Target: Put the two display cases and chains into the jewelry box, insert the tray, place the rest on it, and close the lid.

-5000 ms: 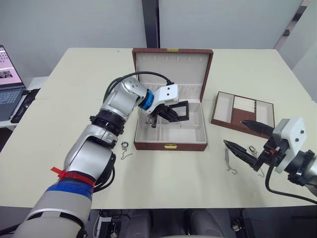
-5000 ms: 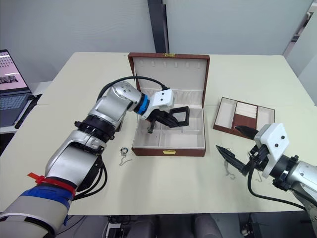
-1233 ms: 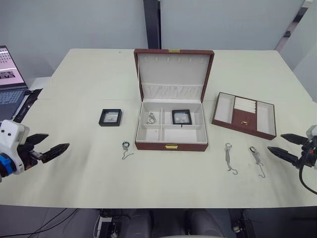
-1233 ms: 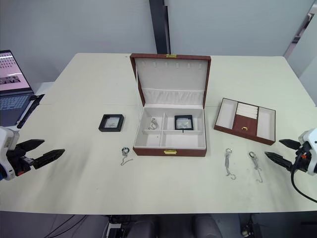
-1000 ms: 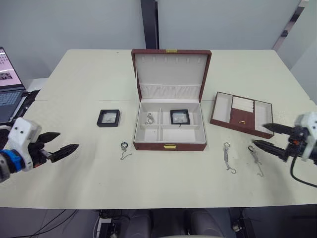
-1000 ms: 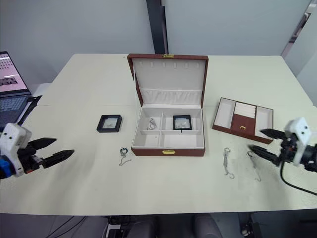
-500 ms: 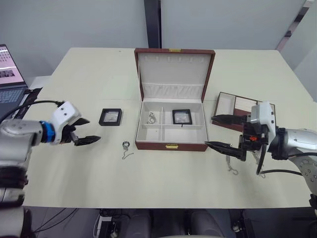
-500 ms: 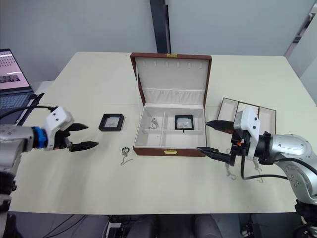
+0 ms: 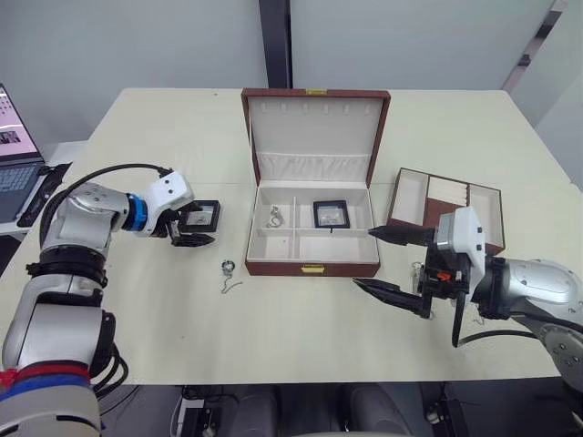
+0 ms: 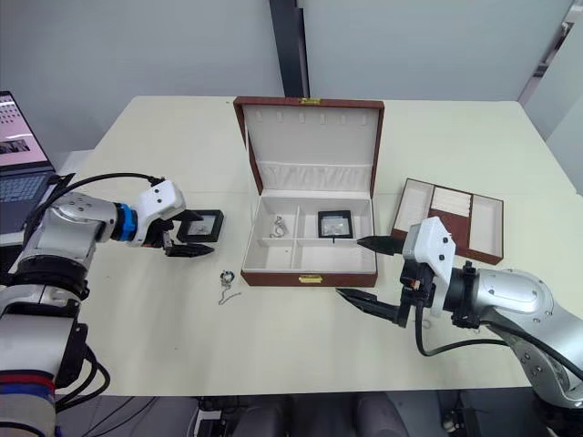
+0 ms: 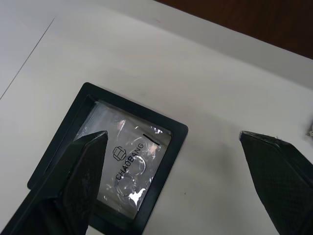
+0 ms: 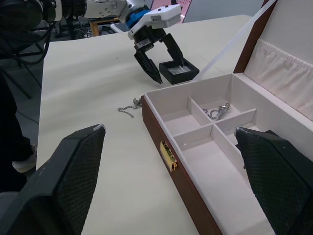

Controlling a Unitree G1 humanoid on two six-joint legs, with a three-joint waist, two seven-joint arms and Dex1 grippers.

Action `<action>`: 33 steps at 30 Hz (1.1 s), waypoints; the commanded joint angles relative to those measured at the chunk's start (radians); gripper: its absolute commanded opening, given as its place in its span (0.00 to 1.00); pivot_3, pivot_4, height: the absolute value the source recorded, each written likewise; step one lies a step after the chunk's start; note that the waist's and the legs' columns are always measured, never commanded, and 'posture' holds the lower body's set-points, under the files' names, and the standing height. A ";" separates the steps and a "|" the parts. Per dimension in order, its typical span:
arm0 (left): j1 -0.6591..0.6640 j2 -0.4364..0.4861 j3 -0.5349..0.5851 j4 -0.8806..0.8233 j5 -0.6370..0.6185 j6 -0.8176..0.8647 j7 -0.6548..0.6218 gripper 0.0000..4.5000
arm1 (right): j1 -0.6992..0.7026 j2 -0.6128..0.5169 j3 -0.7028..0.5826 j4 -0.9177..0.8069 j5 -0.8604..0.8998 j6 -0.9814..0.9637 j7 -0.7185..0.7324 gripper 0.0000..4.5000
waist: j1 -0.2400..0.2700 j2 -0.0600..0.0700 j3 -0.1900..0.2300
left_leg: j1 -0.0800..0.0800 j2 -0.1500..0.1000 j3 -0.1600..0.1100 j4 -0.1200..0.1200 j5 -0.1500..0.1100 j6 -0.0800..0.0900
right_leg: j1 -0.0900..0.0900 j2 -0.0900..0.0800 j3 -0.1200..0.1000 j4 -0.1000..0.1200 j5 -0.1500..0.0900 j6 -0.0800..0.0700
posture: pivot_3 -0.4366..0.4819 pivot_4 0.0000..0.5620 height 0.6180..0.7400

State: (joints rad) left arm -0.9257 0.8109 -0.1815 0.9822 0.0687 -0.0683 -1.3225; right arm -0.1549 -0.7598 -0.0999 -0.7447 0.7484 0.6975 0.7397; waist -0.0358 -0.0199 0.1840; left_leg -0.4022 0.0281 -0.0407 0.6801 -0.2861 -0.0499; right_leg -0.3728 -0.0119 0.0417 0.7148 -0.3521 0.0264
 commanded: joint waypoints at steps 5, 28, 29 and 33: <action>-0.026 0.000 -0.009 0.056 0.046 -0.050 -0.008 0.99 | 0.025 -0.004 -0.037 -0.058 0.042 0.006 -0.046 1.00 | 0.001 0.000 0.000 | 0.000 0.000 0.000 0.000 0.000 0.000 | 0.000 0.000 0.000 0.000 0.000 0.000 | 0.48 0.27 1.00; -0.038 0.008 0.013 0.076 0.056 -0.064 0.024 0.74 | 0.035 -0.008 -0.024 -0.022 0.016 -0.032 -0.021 1.00 | 0.001 0.000 0.000 | 0.000 0.000 0.000 0.000 0.000 0.000 | 0.000 0.000 0.000 0.000 0.000 0.000 | 0.48 0.27 1.00; -0.035 0.008 0.014 0.073 0.054 -0.063 0.021 0.66 | 0.035 -0.008 -0.023 -0.021 0.015 -0.033 -0.021 1.00 | 0.001 0.000 0.000 | 0.000 0.000 0.000 0.000 0.000 0.000 | 0.000 0.000 0.000 0.000 0.000 0.000 | 0.48 0.27 1.00; -0.021 0.004 0.015 0.064 0.049 -0.062 0.016 0.39 | 0.032 -0.007 -0.020 -0.018 0.013 -0.036 -0.020 1.00 | 0.001 0.000 0.000 | 0.000 0.000 0.000 0.000 0.000 0.000 | 0.000 0.000 0.000 0.000 0.000 0.000 | 0.48 0.27 1.00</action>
State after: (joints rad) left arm -0.9466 0.8009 -0.1867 1.0657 0.1245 -0.1341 -1.3008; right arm -0.1245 -0.7625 -0.1065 -0.7466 0.7656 0.6829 0.7174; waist -0.0348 -0.0201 0.1838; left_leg -0.4020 0.0280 -0.0409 0.6803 -0.2860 -0.0500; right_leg -0.3726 -0.0122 0.0416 0.7151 -0.3521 0.0264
